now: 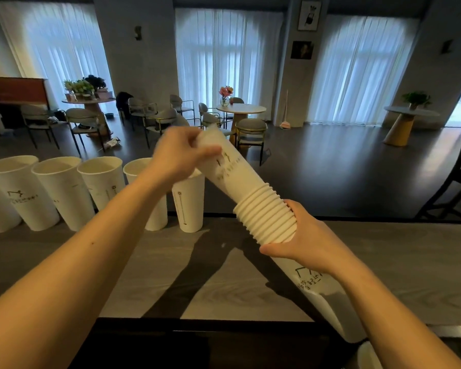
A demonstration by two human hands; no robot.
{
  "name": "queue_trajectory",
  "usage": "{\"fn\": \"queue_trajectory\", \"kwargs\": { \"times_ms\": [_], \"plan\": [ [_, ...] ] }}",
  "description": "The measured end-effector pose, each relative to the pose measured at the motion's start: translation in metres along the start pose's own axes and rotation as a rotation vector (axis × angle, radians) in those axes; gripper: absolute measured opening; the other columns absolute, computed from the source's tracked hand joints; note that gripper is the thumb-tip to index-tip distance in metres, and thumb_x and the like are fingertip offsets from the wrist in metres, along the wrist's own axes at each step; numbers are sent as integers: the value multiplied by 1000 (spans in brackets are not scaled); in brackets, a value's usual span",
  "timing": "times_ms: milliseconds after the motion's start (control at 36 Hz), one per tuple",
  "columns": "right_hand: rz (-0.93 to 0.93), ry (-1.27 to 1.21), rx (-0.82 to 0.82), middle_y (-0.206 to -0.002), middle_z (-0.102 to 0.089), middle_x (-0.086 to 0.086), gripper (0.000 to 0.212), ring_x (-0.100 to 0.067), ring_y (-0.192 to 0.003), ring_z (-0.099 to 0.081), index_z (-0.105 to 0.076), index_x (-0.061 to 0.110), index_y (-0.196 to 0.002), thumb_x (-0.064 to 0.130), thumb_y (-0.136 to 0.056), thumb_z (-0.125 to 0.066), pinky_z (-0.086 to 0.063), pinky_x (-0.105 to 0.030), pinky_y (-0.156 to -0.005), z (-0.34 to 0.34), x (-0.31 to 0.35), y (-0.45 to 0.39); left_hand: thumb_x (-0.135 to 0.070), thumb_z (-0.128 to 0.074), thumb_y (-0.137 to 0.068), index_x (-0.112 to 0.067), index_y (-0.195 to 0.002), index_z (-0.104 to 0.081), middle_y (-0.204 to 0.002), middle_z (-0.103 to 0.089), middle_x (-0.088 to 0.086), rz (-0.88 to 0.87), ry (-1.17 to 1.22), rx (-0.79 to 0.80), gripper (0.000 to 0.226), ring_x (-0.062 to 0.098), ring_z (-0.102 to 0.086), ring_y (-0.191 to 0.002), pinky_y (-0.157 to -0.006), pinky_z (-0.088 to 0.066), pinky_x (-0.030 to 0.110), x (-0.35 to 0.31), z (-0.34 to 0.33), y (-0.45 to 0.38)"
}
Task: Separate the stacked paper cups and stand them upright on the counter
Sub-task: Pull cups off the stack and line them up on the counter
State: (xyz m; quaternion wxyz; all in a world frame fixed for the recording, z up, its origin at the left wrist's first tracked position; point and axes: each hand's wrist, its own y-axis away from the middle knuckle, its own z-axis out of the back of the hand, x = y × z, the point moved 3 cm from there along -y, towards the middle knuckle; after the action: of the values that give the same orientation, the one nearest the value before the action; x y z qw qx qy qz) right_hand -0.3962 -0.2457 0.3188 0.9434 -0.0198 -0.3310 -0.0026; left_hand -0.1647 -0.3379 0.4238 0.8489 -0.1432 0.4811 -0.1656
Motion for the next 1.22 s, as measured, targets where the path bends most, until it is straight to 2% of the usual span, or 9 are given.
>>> {"fn": "queue_trajectory", "kwargs": {
  "times_ms": [83, 194, 306, 611, 750, 833, 917, 1000, 1222],
  "plan": [
    [-76, 24, -13, -117, -51, 14, 106, -9, -104, -52, -26, 35, -150, 51, -66, -88, -47, -28, -81, 11, -16, 4, -31, -72, -84, -21, -99, -60, -98, -63, -1, -159, -156, -118, 22, 15, -61, -88, -75, -53, 30, -16, 3, -7],
    [-141, 46, -56, -118, -53, 9, 104, -13, -103, -55, -28, 35, -147, 56, -64, -87, -52, -30, -77, 21, -31, 9, -27, -72, -85, -21, -93, -56, -91, -59, -1, -253, -492, 57, 19, 20, -61, -83, -65, -45, 29, -8, -43, -3],
    [-136, 52, -64, -115, -54, 11, 102, -10, -99, -56, -29, 37, -143, 59, -62, -87, -52, -28, -72, 24, -35, 10, -25, -73, -84, -15, -105, -64, -101, -67, 6, -292, -711, 199, 25, 24, -66, -90, -70, -56, 37, 16, -77, 8],
    [-45, -2, -40, -116, -54, 15, 101, -5, -99, -55, -27, 38, -146, 54, -66, -87, -48, -25, -71, 32, -43, 7, -27, -70, -86, -16, -124, -58, -119, -67, 10, -339, -862, 129, 41, 29, -64, -105, -78, -57, 42, 33, -96, -6],
    [-35, -10, -58, -119, -54, 13, 102, -8, -102, -56, -27, 39, -146, 55, -65, -87, -53, -29, -78, 33, -46, 6, -35, -73, -83, -17, -136, -49, -124, -65, 4, -299, -721, 72, 61, 24, -59, -113, -91, -52, 40, 20, -88, -7],
    [-4, -26, -71, -116, -53, 17, 101, -7, -100, -56, -28, 41, -145, 57, -64, -86, -54, -31, -79, 33, -47, 7, -38, -59, -93, -19, -129, -54, -114, -65, -8, -300, -400, -53, 41, 12, -60, -108, -91, -50, 32, -9, -86, 9],
    [37, -47, -81, -112, -54, 21, 100, -2, -97, -56, -29, 41, -144, 56, -65, -87, -52, -27, -77, 34, -45, 9, -43, -38, -102, -18, -126, -58, -112, -67, -8, -51, -16, 316, 40, 8, -63, -104, -93, -50, 29, -31, -103, 28],
    [62, -40, -90, -110, -52, 22, 100, 2, -95, -53, -28, 42, -144, 55, -65, -87, -51, -26, -77, 36, -44, 12, -45, -37, -102, -22, -115, -67, -110, -68, -4, 94, 51, 589, 40, 12, -62, -104, -100, -46, 35, -36, -113, 42],
    [73, 72, -97, -124, -49, 16, 110, -8, -108, -53, -19, 48, -145, 61, -58, -86, -57, -40, -87, 43, -57, 15, -27, -68, -88, -18, -106, -71, -101, -70, -2, 118, 57, 490, 20, 13, -64, -97, -88, -52, 34, -44, -111, 37]
  ]
}}
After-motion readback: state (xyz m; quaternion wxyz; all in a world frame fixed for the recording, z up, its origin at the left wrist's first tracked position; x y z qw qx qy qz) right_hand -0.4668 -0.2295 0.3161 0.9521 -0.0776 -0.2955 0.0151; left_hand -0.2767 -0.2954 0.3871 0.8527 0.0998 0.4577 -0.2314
